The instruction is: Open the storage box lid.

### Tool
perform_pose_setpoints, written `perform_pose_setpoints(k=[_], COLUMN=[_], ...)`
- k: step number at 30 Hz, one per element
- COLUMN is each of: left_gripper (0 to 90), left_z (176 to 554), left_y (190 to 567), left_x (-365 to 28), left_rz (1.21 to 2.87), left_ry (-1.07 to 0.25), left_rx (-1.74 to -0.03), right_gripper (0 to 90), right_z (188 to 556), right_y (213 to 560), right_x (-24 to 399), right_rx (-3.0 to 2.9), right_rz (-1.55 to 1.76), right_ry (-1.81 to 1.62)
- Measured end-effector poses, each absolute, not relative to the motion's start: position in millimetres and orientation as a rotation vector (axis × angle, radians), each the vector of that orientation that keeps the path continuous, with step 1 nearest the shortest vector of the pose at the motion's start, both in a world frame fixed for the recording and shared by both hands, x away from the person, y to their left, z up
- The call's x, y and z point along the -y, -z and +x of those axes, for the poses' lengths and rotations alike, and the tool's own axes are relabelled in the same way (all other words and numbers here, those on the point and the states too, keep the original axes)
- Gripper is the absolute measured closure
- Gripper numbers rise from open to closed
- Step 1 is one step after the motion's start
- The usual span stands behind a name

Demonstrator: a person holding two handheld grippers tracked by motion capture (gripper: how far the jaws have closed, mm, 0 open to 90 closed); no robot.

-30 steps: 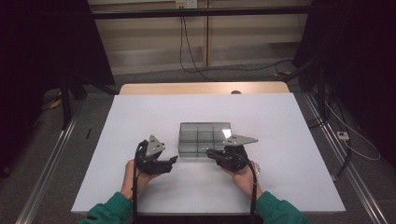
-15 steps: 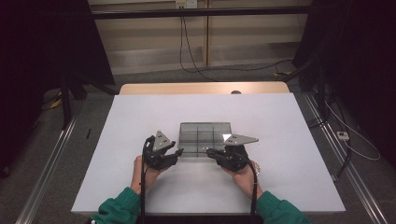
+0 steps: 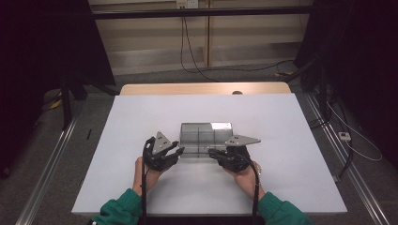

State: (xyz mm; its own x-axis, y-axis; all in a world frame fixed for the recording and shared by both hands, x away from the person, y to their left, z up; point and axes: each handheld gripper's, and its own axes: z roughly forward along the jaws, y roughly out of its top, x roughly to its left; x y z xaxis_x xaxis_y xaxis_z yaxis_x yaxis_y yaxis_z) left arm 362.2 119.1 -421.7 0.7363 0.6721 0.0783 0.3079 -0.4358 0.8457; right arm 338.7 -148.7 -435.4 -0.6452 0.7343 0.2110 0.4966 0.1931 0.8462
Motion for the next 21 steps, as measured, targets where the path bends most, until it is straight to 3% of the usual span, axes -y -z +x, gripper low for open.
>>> perform_pose_setpoints(k=[10,21], left_gripper=[70.3,71.8], left_z=[362,361], left_y=[421,421], left_x=[-123,-126], left_rz=[1.985,1.962], left_ry=[-0.528,-0.531], left_rx=[-0.715,-0.698], right_gripper=[73.2,70.0], right_z=[334,333], right_y=[430,425], right_x=[174,204], right_rx=[-2.185,-2.104], right_rz=[1.215,1.258], right_ry=[-1.365,-1.237])
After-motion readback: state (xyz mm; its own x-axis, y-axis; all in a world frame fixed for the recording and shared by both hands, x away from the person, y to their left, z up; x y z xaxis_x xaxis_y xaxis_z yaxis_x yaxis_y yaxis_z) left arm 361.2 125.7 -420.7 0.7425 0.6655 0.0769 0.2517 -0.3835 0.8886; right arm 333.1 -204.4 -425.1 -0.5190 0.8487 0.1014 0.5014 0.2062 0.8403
